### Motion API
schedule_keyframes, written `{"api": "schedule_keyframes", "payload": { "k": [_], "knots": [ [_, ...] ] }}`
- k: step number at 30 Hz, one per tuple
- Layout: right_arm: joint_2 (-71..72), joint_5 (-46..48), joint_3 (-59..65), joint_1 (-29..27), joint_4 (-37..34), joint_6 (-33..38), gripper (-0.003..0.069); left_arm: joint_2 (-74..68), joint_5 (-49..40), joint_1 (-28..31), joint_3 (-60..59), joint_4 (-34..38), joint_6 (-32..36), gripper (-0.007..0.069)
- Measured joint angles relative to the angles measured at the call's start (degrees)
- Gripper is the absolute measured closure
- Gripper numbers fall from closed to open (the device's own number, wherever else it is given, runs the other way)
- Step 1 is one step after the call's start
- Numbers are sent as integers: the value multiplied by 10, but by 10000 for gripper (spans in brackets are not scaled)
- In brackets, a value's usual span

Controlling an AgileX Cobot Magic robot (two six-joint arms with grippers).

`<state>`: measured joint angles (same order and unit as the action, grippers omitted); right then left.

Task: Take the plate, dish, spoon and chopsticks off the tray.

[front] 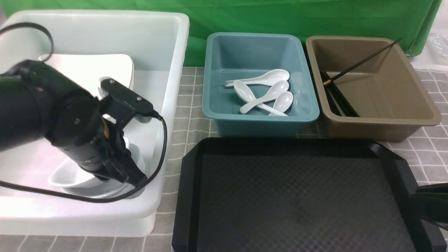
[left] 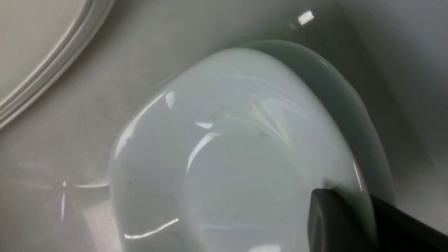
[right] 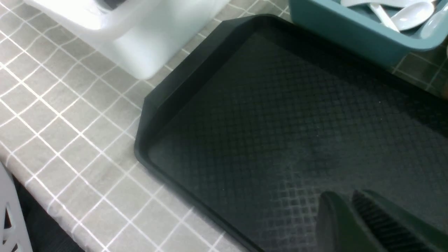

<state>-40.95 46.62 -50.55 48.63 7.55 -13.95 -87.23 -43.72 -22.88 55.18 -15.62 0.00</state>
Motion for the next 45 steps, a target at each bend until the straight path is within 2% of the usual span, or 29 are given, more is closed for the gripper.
{"api": "schedule_keyframes", "payload": {
  "k": [3,10,12,16,19,20,21,22,24,26,29,30,34,39,45],
  "knots": [
    [0,1,0,0,0,2,560,-2,-9,1,-1,19,0,456],
    [0,1,0,0,-1,2,552,39,-6,3,26,98,0,152],
    [0,1,0,0,-1,2,551,66,-3,3,37,114,9,93],
    [0,1,0,0,-1,2,551,116,4,3,44,123,31,62],
    [0,1,0,0,-1,2,550,171,1,3,44,147,36,103],
    [0,3,0,0,-1,2,549,193,-1,3,43,163,41,147],
    [0,7,0,0,-1,2,547,237,4,2,37,187,54,249],
    [0,8,0,0,-1,2,547,237,5,2,36,191,58,249],
    [0,19,0,0,-1,1,546,324,33,2,4,235,92,452],
    [0,26,0,0,-1,-7,549,414,79,2,-45,274,123,569],
    [0,31,0,0,-1,-21,563,494,135,2,-104,313,149,605],
    [0,33,0,0,-1,-35,590,555,186,1,-155,356,170,615],
    [0,35,0,0,-1,-49,637,628,297,1,-262,448,217,617],
    [0,39,0,0,-2,-59,638,640,370,1,-331,478,239,617],
    [0,39,0,0,-2,-62,624,640,392,1,-380,472,241,617]
  ]
}}
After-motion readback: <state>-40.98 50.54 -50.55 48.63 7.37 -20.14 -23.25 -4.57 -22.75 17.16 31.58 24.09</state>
